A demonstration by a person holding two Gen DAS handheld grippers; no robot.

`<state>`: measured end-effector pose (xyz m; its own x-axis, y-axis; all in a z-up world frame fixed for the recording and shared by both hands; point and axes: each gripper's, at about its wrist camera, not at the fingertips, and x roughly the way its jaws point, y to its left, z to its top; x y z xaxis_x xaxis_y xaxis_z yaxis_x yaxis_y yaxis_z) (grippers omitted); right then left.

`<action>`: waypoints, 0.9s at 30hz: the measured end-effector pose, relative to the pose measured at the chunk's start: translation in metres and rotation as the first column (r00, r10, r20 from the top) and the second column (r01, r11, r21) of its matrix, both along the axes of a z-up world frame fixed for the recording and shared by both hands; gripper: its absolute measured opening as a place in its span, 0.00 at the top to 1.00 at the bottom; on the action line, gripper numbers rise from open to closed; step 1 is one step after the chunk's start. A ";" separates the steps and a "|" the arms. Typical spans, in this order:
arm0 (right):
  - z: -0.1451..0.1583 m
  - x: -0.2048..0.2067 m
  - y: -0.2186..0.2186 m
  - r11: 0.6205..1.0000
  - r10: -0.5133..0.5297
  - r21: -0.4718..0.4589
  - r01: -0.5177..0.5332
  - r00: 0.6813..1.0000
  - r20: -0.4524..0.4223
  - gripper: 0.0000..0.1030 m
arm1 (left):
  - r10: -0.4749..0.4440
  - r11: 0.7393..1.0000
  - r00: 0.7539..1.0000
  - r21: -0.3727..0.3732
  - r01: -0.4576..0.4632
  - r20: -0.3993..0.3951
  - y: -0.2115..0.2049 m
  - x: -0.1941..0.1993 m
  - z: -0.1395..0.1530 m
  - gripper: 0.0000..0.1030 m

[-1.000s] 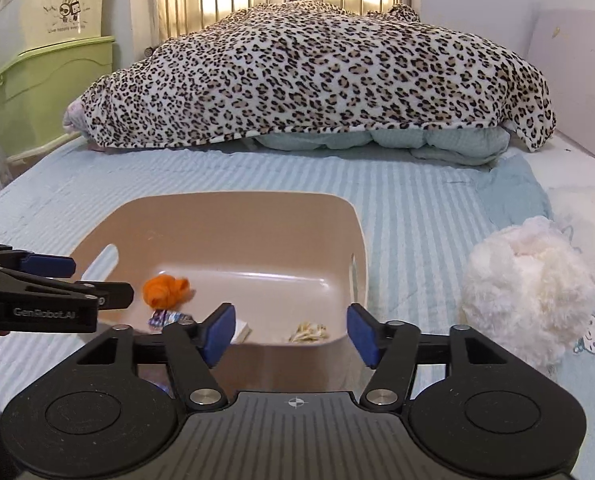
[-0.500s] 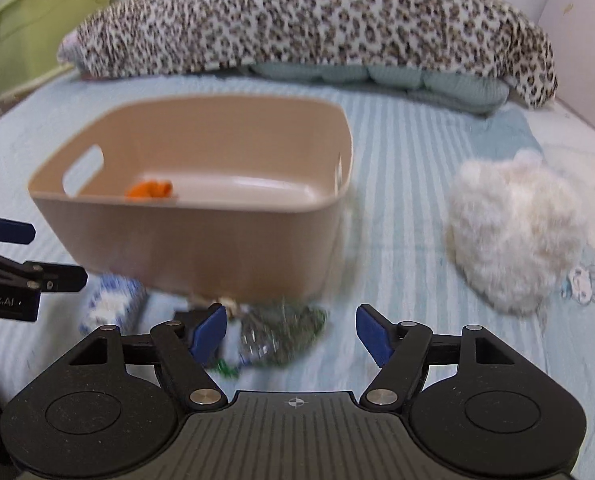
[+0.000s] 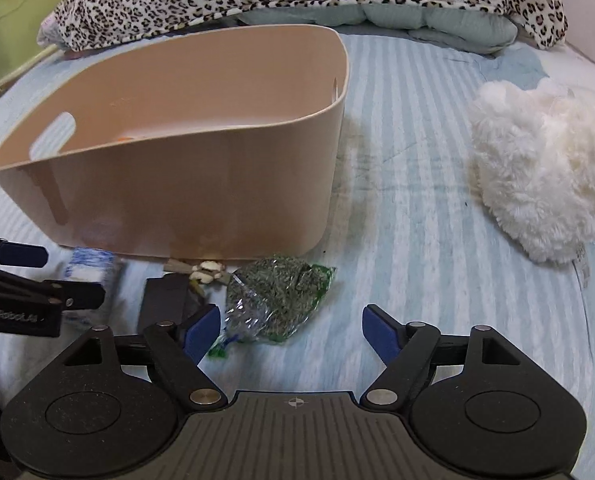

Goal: Organize objects
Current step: 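Grasp the blue-and-white box with the left tool while the right tool grasps the green bag, then carry the box and green bag over the basket and open both tools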

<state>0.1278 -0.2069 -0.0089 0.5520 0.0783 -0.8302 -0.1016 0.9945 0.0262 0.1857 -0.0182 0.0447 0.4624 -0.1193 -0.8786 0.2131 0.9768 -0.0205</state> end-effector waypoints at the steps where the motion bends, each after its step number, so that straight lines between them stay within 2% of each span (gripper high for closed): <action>1: -0.002 0.003 0.001 1.000 -0.003 0.005 0.003 1.000 -0.003 0.21 | 0.007 1.000 1.000 0.001 -0.007 -0.010 0.000 0.001 -0.003 0.18; 4: -0.007 0.010 0.004 1.000 -0.011 0.025 0.012 1.000 -0.019 0.17 | 0.035 0.999 0.998 -0.020 -0.037 -0.053 0.003 0.006 -0.013 0.18; 7: -0.013 0.015 0.009 1.000 -0.011 -0.005 0.011 1.000 -0.021 0.17 | 0.034 0.999 0.999 -0.014 -0.035 -0.039 0.002 0.006 -0.014 0.18; 10: -0.020 0.018 0.014 0.999 -0.003 -0.034 0.002 0.999 -0.039 0.18 | 0.034 0.999 0.999 -0.021 -0.034 -0.034 0.005 0.004 -0.013 0.23; 13: -0.027 0.018 0.013 0.999 -0.011 -0.050 0.009 0.999 -0.044 0.20 | 0.042 0.999 0.999 -0.029 -0.043 -0.031 0.009 0.000 -0.011 0.33; 14: -0.026 0.017 0.012 0.999 -0.011 -0.041 0.009 0.999 -0.041 0.24 | 0.044 0.999 0.999 -0.031 -0.045 -0.030 0.011 -0.001 -0.010 0.39; 15: -0.025 0.016 0.011 0.999 -0.008 -0.032 0.007 0.999 -0.037 0.36 | 0.045 0.998 0.999 -0.037 -0.046 -0.030 0.013 -0.002 -0.009 0.48; 17: -0.022 0.013 0.011 1.000 -0.004 -0.025 0.003 1.000 -0.027 0.50 | 0.049 0.998 0.998 -0.046 -0.050 -0.031 0.016 -0.005 -0.007 0.53; 18: -0.021 0.012 0.011 1.000 -0.003 -0.024 0.003 1.000 -0.023 0.53 | 0.044 0.998 0.998 -0.049 -0.046 -0.033 0.017 -0.006 -0.006 0.54; 22: -0.015 0.006 0.008 1.000 -0.006 -0.012 0.005 1.000 -0.016 0.56 | 0.025 1.000 1.000 -0.017 -0.025 -0.015 0.016 -0.015 -0.002 0.54; 27: 0.009 -0.010 0.002 1.000 -0.020 0.013 0.019 0.998 0.056 0.56 | -0.010 1.000 1.000 -0.018 0.010 0.009 0.016 -0.029 0.008 0.54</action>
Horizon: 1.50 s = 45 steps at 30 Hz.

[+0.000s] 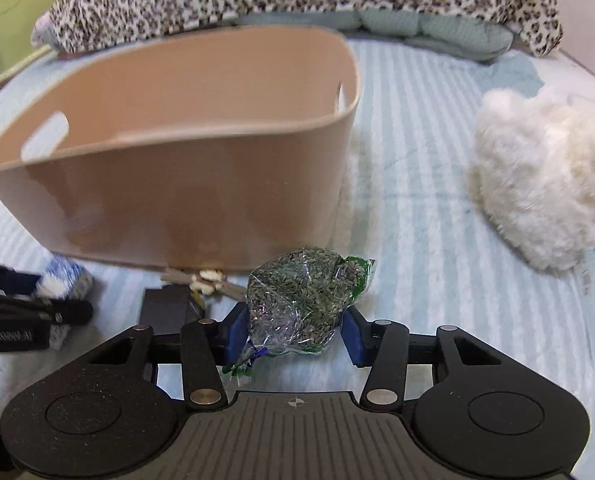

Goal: Organize objects
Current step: 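Carry the box and green bag over the basket and open both tools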

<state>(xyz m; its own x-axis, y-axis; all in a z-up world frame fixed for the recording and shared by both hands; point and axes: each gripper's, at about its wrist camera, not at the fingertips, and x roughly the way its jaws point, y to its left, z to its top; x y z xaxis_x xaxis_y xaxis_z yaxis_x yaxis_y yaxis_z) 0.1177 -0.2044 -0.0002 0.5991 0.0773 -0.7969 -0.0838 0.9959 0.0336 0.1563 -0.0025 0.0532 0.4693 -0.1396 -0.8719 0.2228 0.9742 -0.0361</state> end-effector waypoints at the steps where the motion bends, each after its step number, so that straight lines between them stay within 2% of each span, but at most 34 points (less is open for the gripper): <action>1: 0.004 -0.002 -0.002 1.000 0.001 0.008 -0.001 1.000 0.013 0.56 | -0.005 1.000 1.000 0.000 0.005 0.013 0.001 -0.005 0.003 0.54; 5: 0.023 -0.014 -0.008 1.000 0.003 0.001 -0.003 0.995 0.102 0.56 | -0.022 1.000 0.998 0.000 0.022 0.067 0.001 -0.022 0.015 0.54; 11: 0.049 -0.022 -0.015 1.000 0.001 0.014 -0.004 0.979 0.206 0.56 | -0.029 1.000 0.977 0.005 0.029 0.211 -0.001 -0.036 0.049 0.54; 14: 0.063 -0.026 -0.015 1.000 0.020 0.003 -0.021 0.962 0.272 0.56 | -0.023 1.000 0.960 0.001 0.023 0.280 -0.010 -0.024 0.067 0.54; 18: 0.078 -0.022 -0.015 0.999 0.016 0.034 -0.028 0.947 0.321 0.56 | 0.016 1.000 0.934 -0.018 -0.010 0.358 -0.009 -0.024 0.086 0.54; 24: 0.097 -0.001 -0.007 0.993 -0.011 0.116 -0.033 0.934 0.356 0.56 | 0.081 0.996 0.910 -0.056 -0.063 0.407 -0.008 -0.002 0.107 0.54; 28: 0.103 0.012 0.007 0.993 -0.017 0.113 -0.029 0.923 0.385 0.56 | 0.105 0.994 0.880 -0.018 -0.109 0.463 -0.014 0.014 0.108 0.54; 30: 0.101 0.022 0.013 0.993 -0.015 0.113 -0.030 0.926 0.378 0.56 | 0.122 0.991 0.878 -0.010 -0.133 0.464 -0.015 0.024 0.105 0.54; 35: 0.086 0.042 0.025 0.996 -0.006 0.082 -0.022 0.945 0.328 0.56 | 0.158 0.984 0.895 0.011 -0.178 0.417 -0.017 0.056 0.090 0.54; 41: 0.062 0.061 0.038 1.000 0.002 0.023 -0.008 0.972 0.234 0.56 | 0.182 0.976 0.936 0.060 -0.209 0.303 -0.015 0.088 0.057 0.54; 45: 0.043 0.064 0.045 1.000 0.011 -0.021 -0.007 0.982 0.188 0.55 | 0.181 0.970 0.947 0.112 -0.216 0.264 -0.015 0.093 0.039 0.54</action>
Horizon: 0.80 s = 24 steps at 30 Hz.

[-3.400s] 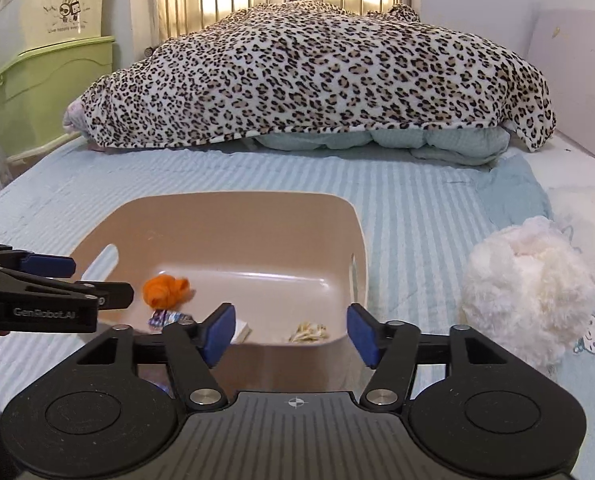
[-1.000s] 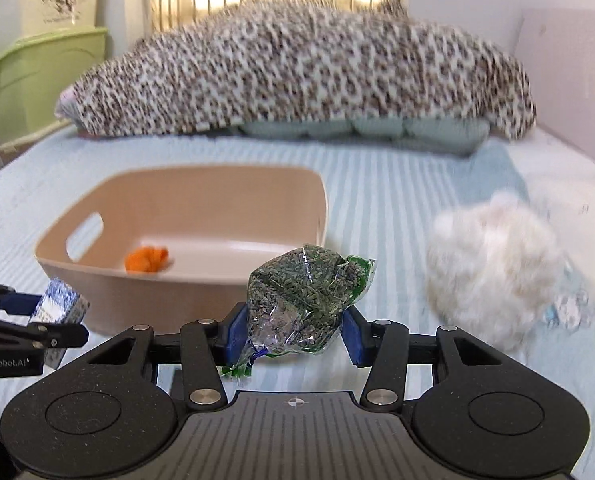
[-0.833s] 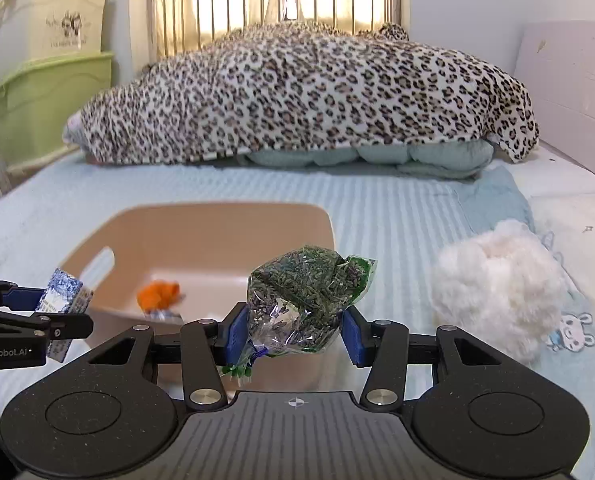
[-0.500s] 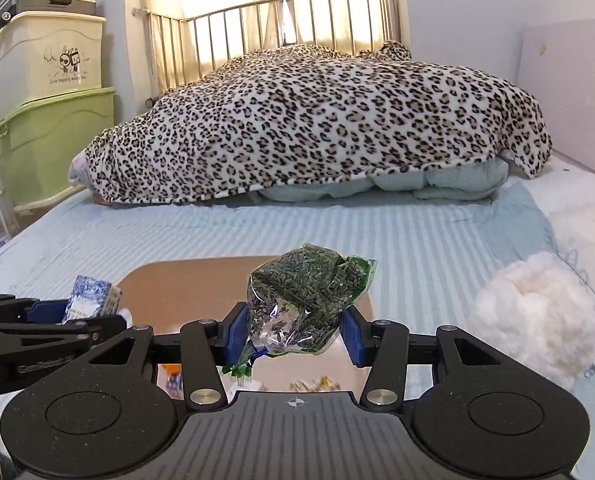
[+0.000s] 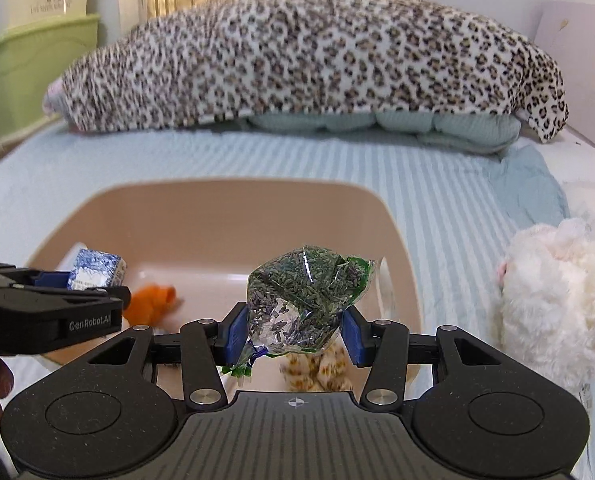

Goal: Organize objects
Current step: 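Carry the box and green bag over the basket and open both tools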

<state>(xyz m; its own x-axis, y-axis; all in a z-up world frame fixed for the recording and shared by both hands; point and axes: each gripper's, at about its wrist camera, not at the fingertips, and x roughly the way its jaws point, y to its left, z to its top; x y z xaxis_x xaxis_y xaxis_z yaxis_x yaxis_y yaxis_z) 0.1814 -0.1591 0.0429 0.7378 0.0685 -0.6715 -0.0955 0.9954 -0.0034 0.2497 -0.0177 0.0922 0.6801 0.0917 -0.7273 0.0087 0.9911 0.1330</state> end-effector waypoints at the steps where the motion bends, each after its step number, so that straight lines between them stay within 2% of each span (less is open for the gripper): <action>1: -0.002 0.000 0.001 1.000 0.002 -0.010 -0.002 1.000 -0.004 0.55 | -0.004 1.000 1.000 0.012 0.004 0.001 -0.002 -0.001 -0.002 0.54; 3: -0.004 -0.003 0.001 1.000 -0.001 -0.016 0.001 1.000 0.000 0.55 | -0.007 1.000 1.000 0.019 0.007 0.004 -0.003 -0.004 -0.003 0.54; 5: 0.001 -0.006 -0.002 1.000 -0.006 0.003 0.006 1.000 0.016 0.45 | -0.011 1.000 1.000 0.003 0.011 0.020 -0.001 -0.009 0.003 0.53; 7: 0.009 -0.011 -0.007 1.000 -0.009 0.026 0.008 0.999 0.038 0.42 | -0.016 1.000 0.999 0.004 0.015 0.046 -0.002 -0.014 0.009 0.43; 8: 0.013 -0.015 -0.010 0.999 -0.010 0.031 0.009 0.999 0.049 0.39 | -0.017 1.000 0.998 0.007 0.017 0.062 -0.003 -0.018 0.013 0.29; 9: 0.016 -0.018 -0.013 0.999 -0.013 0.034 0.011 0.998 0.056 0.35 | -0.020 1.000 0.997 0.007 0.019 0.079 -0.003 -0.023 0.016 0.25; 11: 0.023 -0.027 -0.020 0.999 -0.018 0.045 0.015 0.997 0.075 0.30 | -0.036 0.999 0.996 -0.004 0.036 0.085 -0.002 -0.030 0.022 0.25; 17: 0.040 -0.056 -0.040 0.998 -0.007 0.057 0.000 0.993 0.120 0.24 | -0.052 0.997 0.996 -0.060 0.056 0.079 -0.001 -0.051 0.035 0.20; 24: 0.033 -0.073 -0.053 1.000 0.013 0.002 -0.013 0.998 0.056 0.24 | -0.062 0.997 0.995 -0.047 0.066 0.078 -0.011 -0.078 0.040 0.17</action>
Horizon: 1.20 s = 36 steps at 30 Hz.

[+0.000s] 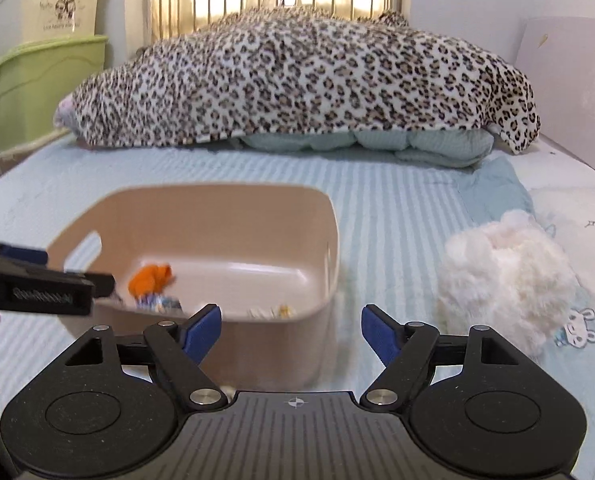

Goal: Organize objects
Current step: 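Carry the box and green bag over the basket and open both tools, then grasp the small black box with the left tool while the right tool grasps the keys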

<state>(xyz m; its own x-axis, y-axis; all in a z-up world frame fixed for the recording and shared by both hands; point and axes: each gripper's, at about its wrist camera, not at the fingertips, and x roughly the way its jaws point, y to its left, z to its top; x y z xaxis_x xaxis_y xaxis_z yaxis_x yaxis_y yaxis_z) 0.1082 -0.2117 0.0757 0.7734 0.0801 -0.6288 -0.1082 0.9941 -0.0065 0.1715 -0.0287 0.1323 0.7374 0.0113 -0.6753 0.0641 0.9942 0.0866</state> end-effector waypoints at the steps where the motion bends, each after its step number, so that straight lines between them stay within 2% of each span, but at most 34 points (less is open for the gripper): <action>1: -0.002 -0.002 -0.001 1.000 0.004 -0.006 -0.004 1.000 -0.013 0.24 | 0.005 1.000 1.000 0.001 -0.005 0.004 0.000 -0.002 0.001 0.17; 7: -0.016 -0.012 -0.009 0.999 0.012 -0.032 -0.015 0.996 -0.091 0.24 | 0.021 1.000 1.000 -0.021 -0.021 0.005 -0.003 -0.018 0.004 0.15; 12: -0.024 -0.021 -0.020 0.999 -0.006 -0.037 0.002 0.993 -0.118 0.24 | 0.008 1.000 1.000 -0.024 -0.008 -0.021 -0.014 -0.031 -0.007 0.15; 17: -0.027 -0.022 -0.028 0.999 -0.036 -0.023 0.033 0.990 -0.136 0.24 | 0.003 0.999 0.998 -0.038 -0.005 -0.068 -0.030 -0.035 -0.028 0.15; 23: -0.042 -0.015 -0.030 0.997 -0.066 -0.048 0.058 0.980 -0.189 0.24 | 0.010 0.999 0.993 -0.038 -0.015 -0.115 -0.047 -0.027 -0.056 0.15; 31: -0.054 -0.007 -0.039 0.992 -0.117 -0.069 0.104 0.965 -0.234 0.24 | -0.051 0.986 0.978 -0.168 0.016 -0.204 -0.058 -0.015 -0.083 0.14; 36: -0.062 0.000 -0.040 0.990 -0.134 -0.085 0.116 0.956 -0.261 0.24 | -0.054 0.991 0.965 -0.136 0.019 -0.258 -0.070 -0.007 -0.102 0.15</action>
